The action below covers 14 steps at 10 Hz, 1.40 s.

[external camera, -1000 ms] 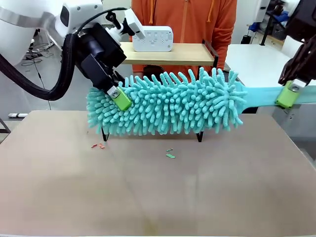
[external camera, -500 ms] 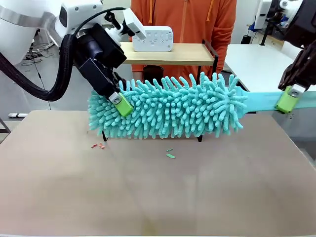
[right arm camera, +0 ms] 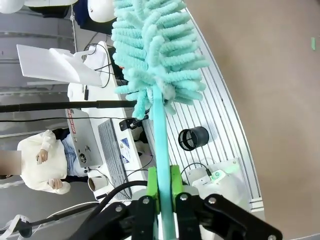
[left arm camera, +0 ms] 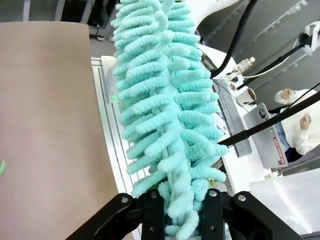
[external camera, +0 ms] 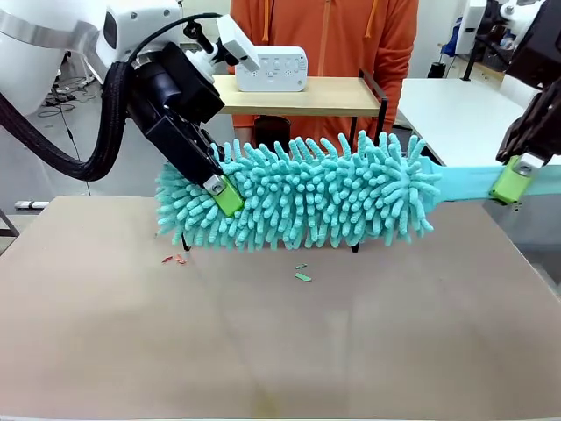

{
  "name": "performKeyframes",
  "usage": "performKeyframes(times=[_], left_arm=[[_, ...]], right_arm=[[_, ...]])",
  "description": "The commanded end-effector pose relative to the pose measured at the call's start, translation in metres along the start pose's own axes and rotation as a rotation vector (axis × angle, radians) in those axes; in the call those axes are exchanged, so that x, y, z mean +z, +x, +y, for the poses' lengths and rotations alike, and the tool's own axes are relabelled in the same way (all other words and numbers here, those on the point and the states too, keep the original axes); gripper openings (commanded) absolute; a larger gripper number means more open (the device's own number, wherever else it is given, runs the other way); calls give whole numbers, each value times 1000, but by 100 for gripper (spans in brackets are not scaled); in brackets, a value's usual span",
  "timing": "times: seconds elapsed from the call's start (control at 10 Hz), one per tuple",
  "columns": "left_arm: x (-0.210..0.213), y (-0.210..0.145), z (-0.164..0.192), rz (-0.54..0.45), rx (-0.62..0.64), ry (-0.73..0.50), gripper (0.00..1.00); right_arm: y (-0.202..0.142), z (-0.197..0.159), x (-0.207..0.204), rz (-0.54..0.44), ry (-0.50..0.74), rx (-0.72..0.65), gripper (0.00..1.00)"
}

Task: Clean the shelf.
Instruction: Hand the Duster back to the human.

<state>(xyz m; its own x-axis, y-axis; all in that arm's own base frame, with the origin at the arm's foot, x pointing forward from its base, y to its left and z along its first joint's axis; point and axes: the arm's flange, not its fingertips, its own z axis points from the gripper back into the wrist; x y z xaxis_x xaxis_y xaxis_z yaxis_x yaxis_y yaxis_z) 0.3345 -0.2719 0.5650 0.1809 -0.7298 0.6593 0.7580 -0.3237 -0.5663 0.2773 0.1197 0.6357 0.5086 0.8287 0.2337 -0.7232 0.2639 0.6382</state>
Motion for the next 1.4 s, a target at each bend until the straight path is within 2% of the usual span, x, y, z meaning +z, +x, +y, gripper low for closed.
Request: performKeyframes(times=[0.0, 0.3, 0.4, 0.5, 0.6, 0.7, 0.9, 1.0, 1.1, 1.2, 1.3], left_arm=[[3, -2, -1, 2, -36, -10, 0], [3, -3, -1, 4, -36, -13, 0], [4, -3, -1, 9, -35, -8, 0], [4, -3, -1, 13, -35, -3, 0], [6, -4, -1, 16, -37, -1, 0], [7, -4, 0, 19, -40, 1, 0], [11, -7, 2, 14, -38, 2, 0], [14, -10, 4, 3, -30, 7, 0], [19, -15, 6, -9, -20, 11, 0], [27, -19, 7, -44, -6, 15, 0], [37, -22, 7, -94, 1, 4, 0]], right_arm=[[-2, -1, -2, -42, -3, 8, 12], [-5, -2, -3, -42, -11, -6, 12], [-6, -3, -3, -41, -17, -13, 19], [-9, -6, -1, -62, -18, -37, 71], [-14, -10, 4, -135, 7, -51, 77], [-22, -15, 11, -249, 55, -77, 100], [-45, -45, 24, -660, 257, -219, 100], [-64, -73, 25, -843, 392, -335, 94], [-89, -109, 19, -1010, 490, -456, 100], [-120, -150, -6, -1094, 519, -610, 100], [-140, -177, -40, -1108, 535, -716, 100]])
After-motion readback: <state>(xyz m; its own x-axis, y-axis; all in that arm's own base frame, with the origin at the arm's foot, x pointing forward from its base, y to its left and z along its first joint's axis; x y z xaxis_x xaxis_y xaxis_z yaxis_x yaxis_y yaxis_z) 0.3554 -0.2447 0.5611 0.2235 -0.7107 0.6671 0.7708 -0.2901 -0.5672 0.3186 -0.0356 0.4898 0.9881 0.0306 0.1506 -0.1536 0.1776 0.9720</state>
